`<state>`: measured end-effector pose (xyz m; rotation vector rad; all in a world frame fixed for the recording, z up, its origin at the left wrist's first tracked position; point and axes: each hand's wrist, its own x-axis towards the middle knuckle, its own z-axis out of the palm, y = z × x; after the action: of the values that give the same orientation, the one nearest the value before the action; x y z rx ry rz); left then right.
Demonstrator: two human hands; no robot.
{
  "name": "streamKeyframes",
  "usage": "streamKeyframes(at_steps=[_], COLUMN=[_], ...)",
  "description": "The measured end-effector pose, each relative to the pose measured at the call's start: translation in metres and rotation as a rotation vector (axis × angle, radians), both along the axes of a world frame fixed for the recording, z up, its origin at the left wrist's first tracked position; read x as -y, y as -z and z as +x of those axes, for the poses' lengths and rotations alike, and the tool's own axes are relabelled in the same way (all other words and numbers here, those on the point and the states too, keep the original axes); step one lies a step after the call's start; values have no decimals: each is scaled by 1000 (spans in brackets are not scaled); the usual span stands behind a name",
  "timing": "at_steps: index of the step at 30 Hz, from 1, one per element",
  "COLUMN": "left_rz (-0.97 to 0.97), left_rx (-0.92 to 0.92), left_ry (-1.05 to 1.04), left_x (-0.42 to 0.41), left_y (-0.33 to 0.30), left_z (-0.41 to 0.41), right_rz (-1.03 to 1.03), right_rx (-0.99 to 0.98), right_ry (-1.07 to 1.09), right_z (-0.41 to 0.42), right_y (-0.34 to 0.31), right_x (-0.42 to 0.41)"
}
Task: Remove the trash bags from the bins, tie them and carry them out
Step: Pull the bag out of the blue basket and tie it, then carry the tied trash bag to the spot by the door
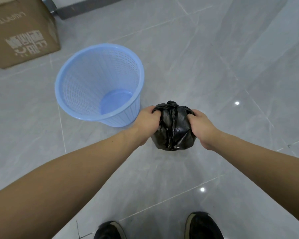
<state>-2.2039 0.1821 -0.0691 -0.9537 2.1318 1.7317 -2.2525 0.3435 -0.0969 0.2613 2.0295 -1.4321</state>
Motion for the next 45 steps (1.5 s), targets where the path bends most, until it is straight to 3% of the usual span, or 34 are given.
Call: streamKeyframes(at_steps=[6,17,25,28,33,45], left_rz=[-62,-230,-380,-400,-441,-523], left_rx=[-51,-314,-343,-355,-407,-617], left_ry=[14,-292,-457,-480,-489,-494], left_x=[1,96,193,215,242,234], left_y=[-46,-176,-210,-250,-405,-923], left_z=[-16,-34,-3,-4,-15,-21], right_rz=[-20,-127,-190,-211,-248,-339], right_rx=[-164,-536,-492,-456,-485,-616], right_ry=[-23,-153,-323,-335,-295,-293], right_z=[-38,-76,-48,-49,-64,-67], right_y=[-46,-178,-210,-247,-398,-919], right_x=[6,122,235,261,293,280])
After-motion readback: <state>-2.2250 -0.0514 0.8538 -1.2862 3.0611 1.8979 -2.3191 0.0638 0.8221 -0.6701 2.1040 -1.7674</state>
